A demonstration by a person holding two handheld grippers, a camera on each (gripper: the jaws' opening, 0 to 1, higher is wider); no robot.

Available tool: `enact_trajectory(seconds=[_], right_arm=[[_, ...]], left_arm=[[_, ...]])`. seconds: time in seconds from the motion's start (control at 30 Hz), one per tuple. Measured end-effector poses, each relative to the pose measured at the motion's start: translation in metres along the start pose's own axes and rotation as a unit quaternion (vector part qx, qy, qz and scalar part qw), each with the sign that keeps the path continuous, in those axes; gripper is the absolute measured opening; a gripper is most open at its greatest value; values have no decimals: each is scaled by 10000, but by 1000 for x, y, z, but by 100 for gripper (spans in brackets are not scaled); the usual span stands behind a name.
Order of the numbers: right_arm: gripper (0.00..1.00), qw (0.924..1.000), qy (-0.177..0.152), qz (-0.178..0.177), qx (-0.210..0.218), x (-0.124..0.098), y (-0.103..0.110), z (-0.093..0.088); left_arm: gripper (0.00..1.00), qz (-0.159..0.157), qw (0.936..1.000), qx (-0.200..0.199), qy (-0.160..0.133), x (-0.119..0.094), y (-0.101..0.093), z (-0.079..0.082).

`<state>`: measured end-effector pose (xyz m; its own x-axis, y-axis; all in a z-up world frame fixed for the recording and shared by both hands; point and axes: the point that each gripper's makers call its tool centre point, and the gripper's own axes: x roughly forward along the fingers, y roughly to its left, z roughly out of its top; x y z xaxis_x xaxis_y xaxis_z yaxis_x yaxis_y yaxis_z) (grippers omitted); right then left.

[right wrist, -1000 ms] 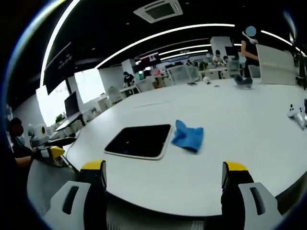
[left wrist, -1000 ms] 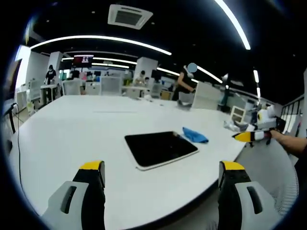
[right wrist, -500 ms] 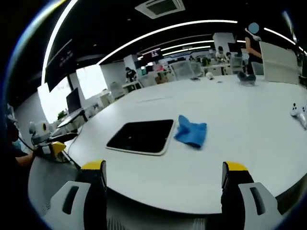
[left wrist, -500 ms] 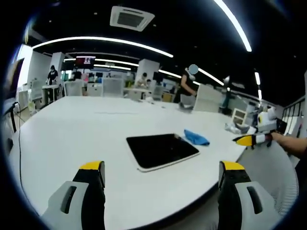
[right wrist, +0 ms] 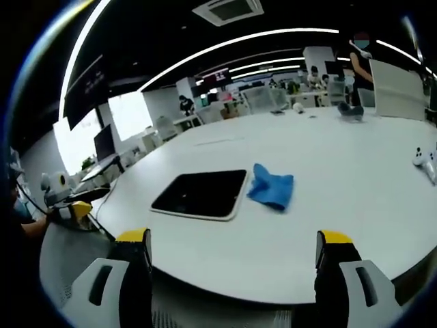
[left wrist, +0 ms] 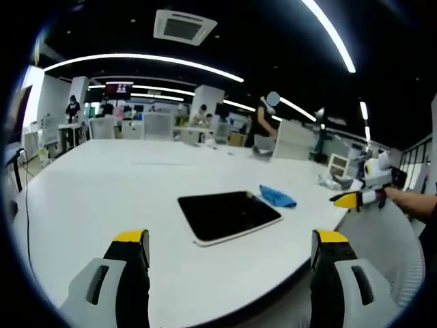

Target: Wipe the mirror surface with the cleaning cloth until all visible marks leave the cleaned area.

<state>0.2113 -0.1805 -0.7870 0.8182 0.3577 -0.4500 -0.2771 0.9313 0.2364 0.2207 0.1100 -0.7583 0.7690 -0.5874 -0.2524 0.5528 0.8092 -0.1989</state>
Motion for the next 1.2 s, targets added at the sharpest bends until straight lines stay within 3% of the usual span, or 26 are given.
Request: enact_trajectory(seconds=[0.23,0.67,1.2], right_arm=[[100,9999,-94,-86,-11,0,-3,3],[100,9996,228,-160,-75,1,-5,-7],[100,9995,157,-259,-100,0,-8,-3]], left_arm=[[99,-9,10000,-14,-8,0,0,0],[99,-8,10000,-18,-57,-1,0,2],[99,-4,10000,-35,-36,-1,1,1]])
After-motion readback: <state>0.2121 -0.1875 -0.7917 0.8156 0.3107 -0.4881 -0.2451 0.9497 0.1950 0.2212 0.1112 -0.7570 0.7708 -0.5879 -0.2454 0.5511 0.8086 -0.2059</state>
